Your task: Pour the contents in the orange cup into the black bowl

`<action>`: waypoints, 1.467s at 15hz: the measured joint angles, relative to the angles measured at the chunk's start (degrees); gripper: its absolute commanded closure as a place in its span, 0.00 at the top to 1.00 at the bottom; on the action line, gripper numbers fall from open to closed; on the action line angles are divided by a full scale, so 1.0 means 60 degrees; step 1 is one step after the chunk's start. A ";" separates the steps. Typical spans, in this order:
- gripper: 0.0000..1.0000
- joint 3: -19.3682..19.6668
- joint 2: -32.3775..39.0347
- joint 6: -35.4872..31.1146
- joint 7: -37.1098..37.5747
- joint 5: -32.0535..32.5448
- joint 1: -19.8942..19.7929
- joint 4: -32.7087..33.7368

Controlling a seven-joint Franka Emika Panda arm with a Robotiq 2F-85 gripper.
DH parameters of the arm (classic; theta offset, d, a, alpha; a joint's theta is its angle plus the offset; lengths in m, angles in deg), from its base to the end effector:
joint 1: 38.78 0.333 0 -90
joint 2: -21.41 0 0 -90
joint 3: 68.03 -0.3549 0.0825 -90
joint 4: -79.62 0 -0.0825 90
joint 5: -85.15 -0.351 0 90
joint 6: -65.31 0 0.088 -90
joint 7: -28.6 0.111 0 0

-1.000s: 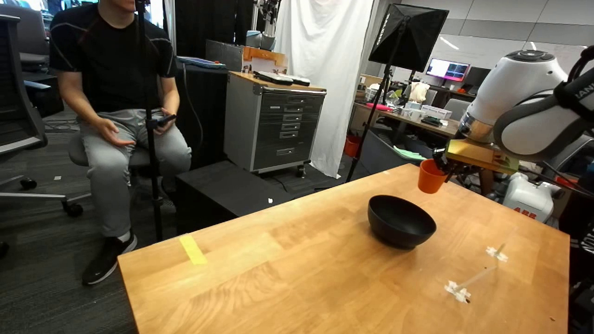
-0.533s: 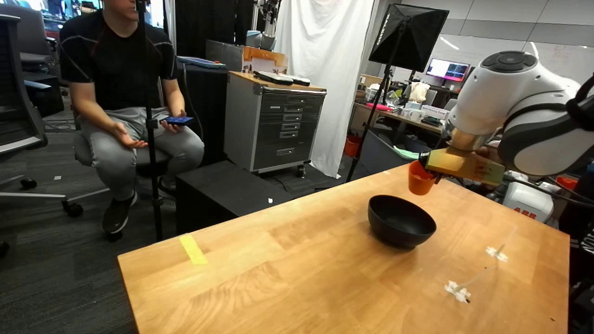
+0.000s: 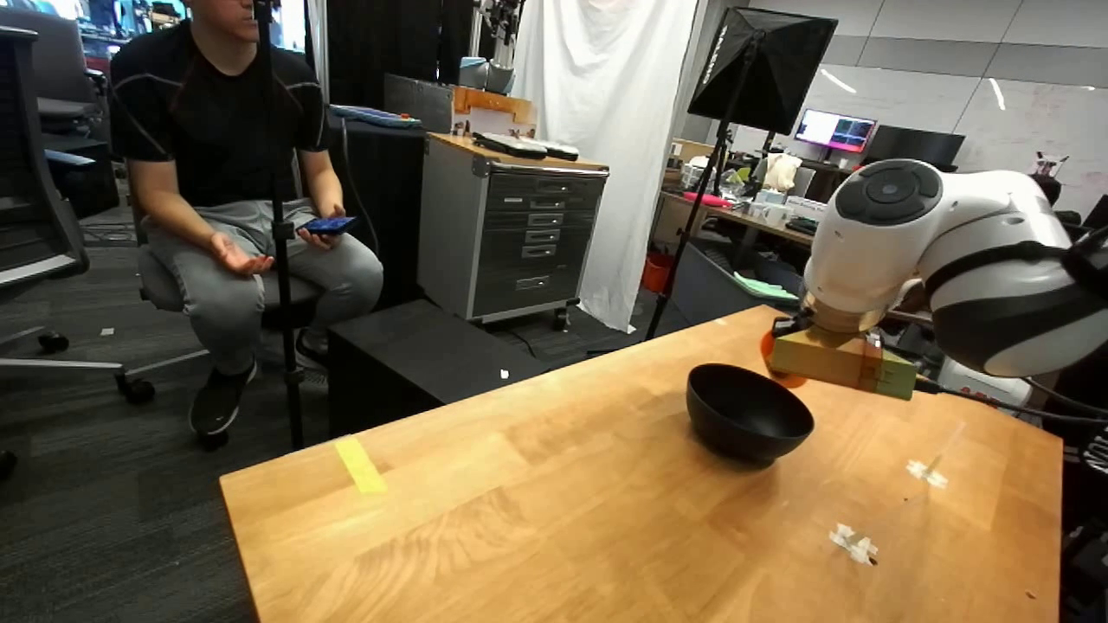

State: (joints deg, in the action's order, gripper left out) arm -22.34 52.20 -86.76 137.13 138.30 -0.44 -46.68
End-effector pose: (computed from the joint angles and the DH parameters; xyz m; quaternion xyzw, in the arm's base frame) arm 0.5485 -0.0365 0.2573 0.7910 -0.4745 0.2759 0.2703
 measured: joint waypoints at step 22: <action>0.01 -0.7106 -0.0865 0.6822 0.6267 0.4889 -0.4577 -0.0042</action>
State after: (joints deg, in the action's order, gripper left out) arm -64.97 47.01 -45.83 174.73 167.64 -27.90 -46.93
